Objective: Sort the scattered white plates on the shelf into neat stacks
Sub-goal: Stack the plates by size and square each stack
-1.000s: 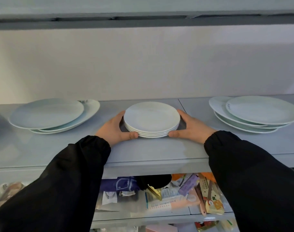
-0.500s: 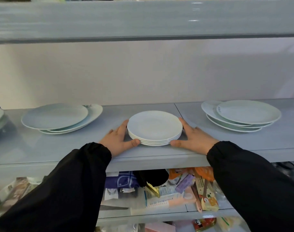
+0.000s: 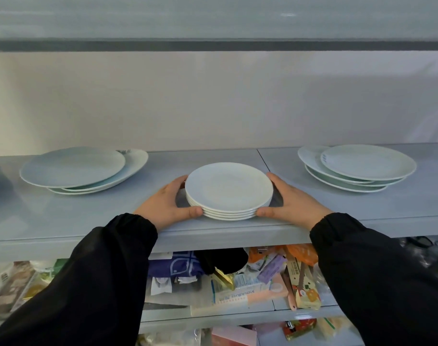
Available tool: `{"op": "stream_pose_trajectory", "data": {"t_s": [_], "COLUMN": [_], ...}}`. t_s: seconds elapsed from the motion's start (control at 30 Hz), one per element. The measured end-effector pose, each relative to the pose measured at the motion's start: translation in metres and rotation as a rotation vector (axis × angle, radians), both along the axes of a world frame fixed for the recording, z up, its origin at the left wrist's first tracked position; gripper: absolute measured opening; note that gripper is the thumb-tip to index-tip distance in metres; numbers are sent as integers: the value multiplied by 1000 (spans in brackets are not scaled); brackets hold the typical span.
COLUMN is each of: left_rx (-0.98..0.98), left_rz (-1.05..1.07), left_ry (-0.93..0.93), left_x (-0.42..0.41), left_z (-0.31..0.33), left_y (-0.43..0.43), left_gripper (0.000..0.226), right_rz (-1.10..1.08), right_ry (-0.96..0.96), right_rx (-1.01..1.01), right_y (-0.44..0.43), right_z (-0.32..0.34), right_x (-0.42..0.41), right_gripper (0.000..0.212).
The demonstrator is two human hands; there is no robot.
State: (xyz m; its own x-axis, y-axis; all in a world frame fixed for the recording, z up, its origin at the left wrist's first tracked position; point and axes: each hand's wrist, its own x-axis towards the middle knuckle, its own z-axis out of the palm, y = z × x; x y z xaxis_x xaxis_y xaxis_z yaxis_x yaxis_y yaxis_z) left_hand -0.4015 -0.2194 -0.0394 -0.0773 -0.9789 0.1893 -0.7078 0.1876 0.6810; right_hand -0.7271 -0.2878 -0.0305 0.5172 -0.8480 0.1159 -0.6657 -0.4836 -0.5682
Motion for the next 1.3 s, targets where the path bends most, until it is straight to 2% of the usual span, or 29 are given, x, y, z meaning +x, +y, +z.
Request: {"op": "stream_pose_trajectory", "data": {"t_s": [0.33, 0.47, 0.6, 0.8, 0.97, 1.17, 1.3], "left_rx": [-2, -30, -44, -54, -53, -66, -49], "left_rz": [-9, -19, -31, -14, -7, -24, -27], "left_ry": [-20, 11, 40, 32, 1, 7, 10], "left_x": [-2, -5, -3, -5, -7, -3, -5], "left_z": [2, 7, 6, 7, 9, 4, 6], "left_y": [4, 9, 8, 9, 12, 8, 8], "left_gripper": [84, 67, 81, 80, 70, 79, 77], "right_rz": [-17, -22, -27, -20, -20, -17, -3], "right_ry": [-43, -53, -51, -42, -52, -53, -61], "right_rx": [14, 19, 2, -7, 5, 9, 10], "right_y": [-2, -2, -1, 1, 3, 2, 2], "right_z": [-2, -4, -4, -2, -1, 0, -1], "right_x": [-2, -3, -3, -2, -2, -2, -3], "right_gripper": [97, 98, 95, 94, 95, 93, 93]}}
